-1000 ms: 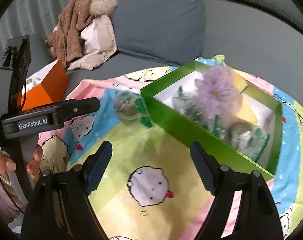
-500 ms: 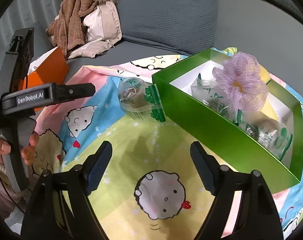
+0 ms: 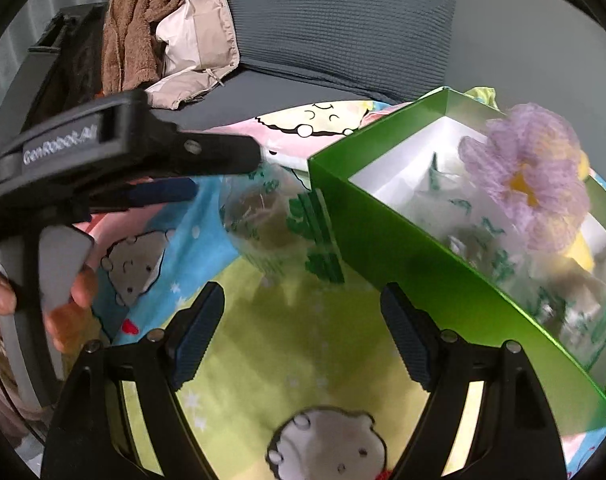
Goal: Organize objects
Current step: 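Lower the left gripper and close it on the last plastic bag, then lift the plastic bag and carry it over the green box, then lower the plastic bag into the green box and open the left gripper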
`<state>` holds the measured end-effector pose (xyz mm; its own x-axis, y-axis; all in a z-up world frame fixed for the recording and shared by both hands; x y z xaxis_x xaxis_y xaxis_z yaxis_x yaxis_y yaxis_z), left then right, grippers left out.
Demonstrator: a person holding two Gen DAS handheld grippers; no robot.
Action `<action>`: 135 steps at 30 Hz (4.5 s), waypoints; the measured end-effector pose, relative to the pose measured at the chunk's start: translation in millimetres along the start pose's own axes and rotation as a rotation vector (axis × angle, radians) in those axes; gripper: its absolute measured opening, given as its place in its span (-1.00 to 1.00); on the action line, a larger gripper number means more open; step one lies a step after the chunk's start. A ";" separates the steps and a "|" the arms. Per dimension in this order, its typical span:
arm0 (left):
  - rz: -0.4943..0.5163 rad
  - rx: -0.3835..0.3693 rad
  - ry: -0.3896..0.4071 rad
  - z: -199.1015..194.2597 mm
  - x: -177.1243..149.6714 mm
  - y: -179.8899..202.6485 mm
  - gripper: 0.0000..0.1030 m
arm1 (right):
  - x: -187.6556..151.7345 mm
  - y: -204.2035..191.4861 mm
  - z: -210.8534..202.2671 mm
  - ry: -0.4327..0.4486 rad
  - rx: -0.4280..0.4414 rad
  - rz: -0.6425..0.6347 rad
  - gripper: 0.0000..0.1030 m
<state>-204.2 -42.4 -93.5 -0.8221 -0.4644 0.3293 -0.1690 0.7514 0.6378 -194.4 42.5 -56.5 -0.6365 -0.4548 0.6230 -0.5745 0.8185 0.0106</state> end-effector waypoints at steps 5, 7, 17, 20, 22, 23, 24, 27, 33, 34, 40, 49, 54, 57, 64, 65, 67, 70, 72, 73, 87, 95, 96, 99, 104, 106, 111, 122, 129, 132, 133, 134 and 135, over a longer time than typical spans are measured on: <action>-0.016 -0.029 -0.019 9.3 3.0 -3.7 0.92 | 8.9 -1.9 17.3 -0.005 0.026 -0.009 0.57; 0.004 -0.049 -0.032 11.1 2.7 -3.2 0.92 | 10.8 -5.0 22.6 -0.008 0.031 -0.021 0.57; 0.127 -0.052 -0.082 24.4 -5.5 -0.9 0.91 | 25.6 -13.7 39.0 -0.004 0.075 -0.048 0.57; 0.170 -0.066 -0.086 24.4 -10.5 1.9 0.58 | 26.6 -16.5 43.0 -0.006 0.095 -0.064 0.41; 0.157 -0.080 -0.107 27.3 -11.9 0.1 0.44 | 24.0 -19.2 46.4 -0.016 0.105 -0.073 0.11; 0.160 -0.083 -0.106 27.6 -12.0 -0.7 0.40 | 22.9 -19.4 47.8 -0.021 0.103 -0.075 0.08; 0.163 -0.087 -0.106 27.1 -12.5 -0.6 0.37 | 22.5 -18.5 49.3 -0.023 0.107 -0.077 0.02; 0.166 -0.100 -0.109 24.9 -13.3 0.9 0.26 | 23.1 -17.7 48.4 -0.013 0.133 -0.072 -0.08; 0.211 -0.091 -0.089 14.4 -20.5 9.4 0.22 | 21.1 -20.5 41.8 0.002 0.159 -0.074 -0.13; 0.215 -0.092 -0.086 12.3 -21.6 10.4 0.22 | 20.0 -22.1 38.9 0.006 0.160 -0.082 -0.14; 0.227 -0.097 -0.059 -6.2 -30.8 22.1 0.22 | 16.2 -28.0 17.5 0.037 0.166 -0.086 -0.15; 0.286 -0.086 -0.050 -27.0 -53.4 50.5 0.22 | 5.9 -34.2 -18.7 0.071 0.163 -0.091 -0.15; 0.308 -0.091 -0.051 -32.8 -66.9 67.1 0.22 | -3.3 -32.5 -37.3 0.087 0.151 -0.074 -0.15; 0.327 -0.091 -0.051 -35.3 -74.8 78.4 0.22 | -9.9 -29.3 -49.1 0.103 0.141 -0.056 -0.15; 0.394 -0.098 -0.048 -36.6 -91.7 113.3 0.22 | -25.5 -13.5 -79.0 0.150 0.111 0.003 -0.15; 0.405 -0.101 -0.047 -36.3 -93.1 119.6 0.22 | -26.2 -11.1 -82.5 0.155 0.105 0.007 -0.15; 0.428 -0.107 -0.041 -36.8 -95.4 132.4 0.22 | -27.4 -3.1 -92.9 0.173 0.089 0.015 -0.15; 0.459 -0.114 -0.028 -36.3 -96.0 151.3 0.22 | -26.2 8.5 -106.0 0.200 0.068 0.027 -0.15; 0.477 -0.122 -0.021 -35.6 -95.0 163.3 0.22 | -24.5 15.1 -112.5 0.214 0.056 0.034 -0.15; 0.485 -0.125 -0.018 -35.0 -94.4 169.4 0.22 | -23.1 18.7 -116.0 0.222 0.047 0.036 -0.15; 0.530 -0.119 0.002 3.0 -76.0 217.7 0.22 | -11.2 81.4 -126.2 0.275 0.013 0.106 -0.15; 0.530 -0.105 -0.025 39.8 -63.9 231.1 0.22 | -6.2 117.9 -108.3 0.255 -0.005 0.149 -0.15; 0.527 -0.101 -0.029 44.1 -62.9 231.6 0.22 | -6.5 120.9 -106.6 0.252 -0.006 0.153 -0.15; 0.522 -0.095 -0.039 53.9 -60.6 231.7 0.22 | -7.0 129.0 -100.4 0.238 -0.012 0.161 -0.15; 0.518 -0.082 -0.056 68.2 -58.8 230.2 0.22 | -11.2 140.2 -89.5 0.219 -0.009 0.173 -0.15; 0.514 -0.074 -0.063 74.1 -59.0 228.3 0.22 | -13.1 143.3 -84.8 0.209 -0.007 0.178 -0.15; 0.492 -0.043 -0.088 91.1 -58.4 219.1 0.22 | -18.7 150.9 -69.1 0.166 0.011 0.210 -0.15; 0.475 -0.009 -0.095 101.8 -53.2 208.7 0.22 | -20.3 148.5 -53.5 0.121 0.034 0.232 -0.14; 0.455 0.004 -0.098 105.1 -50.4 202.5 0.22 | -18.2 143.3 -48.7 0.091 0.022 0.207 -0.14; 0.442 0.013 -0.097 106.5 -48.2 199.2 0.22 | -17.4 141.2 -46.1 0.077 0.015 0.196 -0.14; 0.438 0.014 -0.098 106.7 -47.5 198.2 0.22 | -16.8 140.7 -45.0 0.072 0.013 0.193 -0.14; 0.434 0.018 -0.097 106.7 -46.7 196.8 0.23 | -16.3 140.1 -44.4 0.067 0.010 0.192 -0.14; 0.431 0.021 -0.097 107.0 -46.4 195.9 0.23 | -16.2 139.7 -43.8 0.064 0.011 0.193 -0.14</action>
<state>-257.3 176.4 -58.3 -0.8668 -0.0609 0.4949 0.1907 0.8766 0.4419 -241.8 179.6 -30.8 -0.7012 -0.2666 0.6613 -0.4509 0.8842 -0.1217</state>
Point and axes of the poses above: each gripper's, at about its wrist camera, not at the fingertips, and z roughly the way its jaws point, y to its right, x to its top, the point moved 8 cm from there along z, roughly the way its jaws point, and after that the axes turned 12 degrees about -z, right-handed, at the moved point
